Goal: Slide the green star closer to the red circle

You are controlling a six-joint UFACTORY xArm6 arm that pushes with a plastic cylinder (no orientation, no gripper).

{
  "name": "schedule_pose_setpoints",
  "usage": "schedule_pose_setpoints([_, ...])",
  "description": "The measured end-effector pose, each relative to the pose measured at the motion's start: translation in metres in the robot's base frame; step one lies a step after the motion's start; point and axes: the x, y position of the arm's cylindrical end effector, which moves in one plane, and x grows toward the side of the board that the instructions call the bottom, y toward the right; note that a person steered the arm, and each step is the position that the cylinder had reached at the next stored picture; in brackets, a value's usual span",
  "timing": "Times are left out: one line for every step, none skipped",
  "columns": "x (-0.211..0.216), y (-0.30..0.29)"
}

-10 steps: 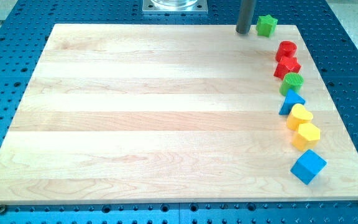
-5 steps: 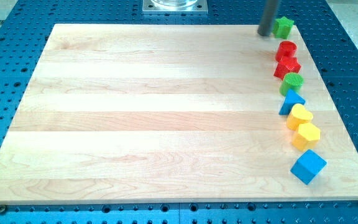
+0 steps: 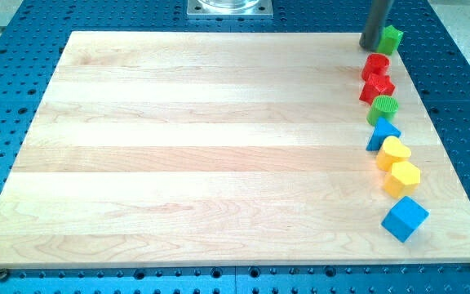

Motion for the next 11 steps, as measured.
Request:
schedule_pose_setpoints([0.018, 0.004])
schedule_pose_setpoints([0.029, 0.042])
schedule_pose_setpoints([-0.002, 0.094])
schedule_pose_setpoints([-0.029, 0.090])
schedule_pose_setpoints([-0.039, 0.088])
schedule_pose_setpoints([-0.034, 0.053])
schedule_pose_setpoints([-0.014, 0.022])
schedule_pose_setpoints([-0.003, 0.018])
schedule_pose_setpoints([-0.005, 0.058])
schedule_pose_setpoints([-0.006, 0.092])
schedule_pose_setpoints([-0.005, 0.094])
